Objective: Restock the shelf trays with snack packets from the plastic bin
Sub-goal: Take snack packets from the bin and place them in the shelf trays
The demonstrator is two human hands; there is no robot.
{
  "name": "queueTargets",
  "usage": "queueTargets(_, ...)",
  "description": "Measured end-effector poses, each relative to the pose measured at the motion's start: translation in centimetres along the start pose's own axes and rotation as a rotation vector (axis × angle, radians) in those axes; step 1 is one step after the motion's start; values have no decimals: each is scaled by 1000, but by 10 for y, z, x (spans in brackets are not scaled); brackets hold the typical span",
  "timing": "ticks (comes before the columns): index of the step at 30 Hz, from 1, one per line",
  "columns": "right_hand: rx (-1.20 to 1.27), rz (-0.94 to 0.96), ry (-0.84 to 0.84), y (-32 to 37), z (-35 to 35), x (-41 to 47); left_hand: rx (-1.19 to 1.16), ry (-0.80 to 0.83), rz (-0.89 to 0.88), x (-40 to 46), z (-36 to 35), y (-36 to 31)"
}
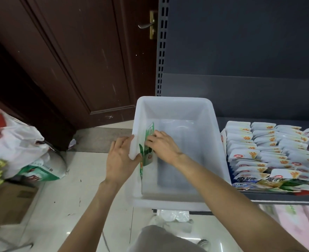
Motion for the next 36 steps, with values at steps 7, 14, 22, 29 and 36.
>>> queueTargets(7, 166, -278, -262, -32, 58, -32, -84, -47, -25, 6, 15, -19)
queueTargets(14, 1384, -855, -222, -46, 113, -121, -949, 452, 164, 0, -1, -118)
queueTargets(22, 1358, -1030, -515, -62, 151, -228, -840, 706, -107, -30, -56, -200)
queueTargets(29, 1274, -1134, -765, -82, 166, -360, -787, 729, -377, -84, -109, -282)
queueTargets(36, 1103, -1287, -871, -141, 171, -471, -4, 377, -698, -77, -189, -325)
Point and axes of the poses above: each hand's wrist, its own x-axis towards the middle knuckle, its own z-axis out of the back of the hand, y = z × x, the point moved 4 cm from there along x, towards the middle knuckle, and after that the axes turned 8 degrees about -x, right-handed, at the moved point
